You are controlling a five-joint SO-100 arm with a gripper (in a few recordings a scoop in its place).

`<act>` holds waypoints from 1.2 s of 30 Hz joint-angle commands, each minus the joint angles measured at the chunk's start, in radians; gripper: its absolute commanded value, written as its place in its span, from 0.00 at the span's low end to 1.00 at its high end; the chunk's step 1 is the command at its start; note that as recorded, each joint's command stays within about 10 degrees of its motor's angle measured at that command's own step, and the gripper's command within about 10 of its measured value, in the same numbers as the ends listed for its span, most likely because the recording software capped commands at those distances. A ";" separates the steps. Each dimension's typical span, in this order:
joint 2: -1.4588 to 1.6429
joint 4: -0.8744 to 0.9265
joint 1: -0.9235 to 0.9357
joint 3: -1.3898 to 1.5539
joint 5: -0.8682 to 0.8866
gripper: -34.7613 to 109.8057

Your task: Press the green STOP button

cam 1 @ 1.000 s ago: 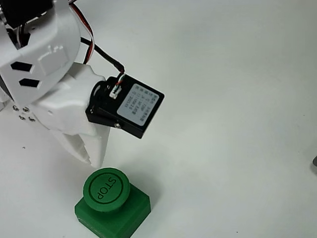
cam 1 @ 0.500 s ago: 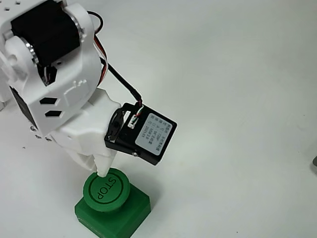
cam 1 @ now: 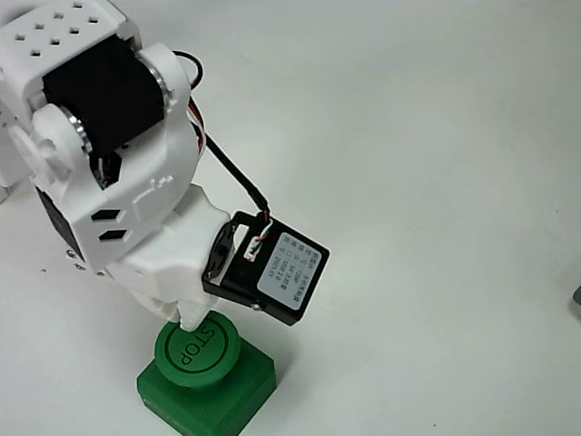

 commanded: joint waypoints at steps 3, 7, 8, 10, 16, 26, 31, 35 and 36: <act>-0.017 -0.017 0.000 -0.052 -0.011 0.24; -0.052 -0.021 0.000 -0.052 -0.011 0.24; -0.057 -0.025 0.000 -0.052 -0.009 0.24; -0.061 -0.028 0.000 -0.049 -0.008 0.24; -0.057 -0.028 0.000 -0.012 0.002 0.24; -0.006 -0.025 0.000 0.037 0.002 0.24; 0.081 -0.025 0.000 0.037 -0.014 0.24; 0.160 0.002 0.005 0.032 -0.020 0.24; 0.178 0.008 0.005 0.032 -0.021 0.24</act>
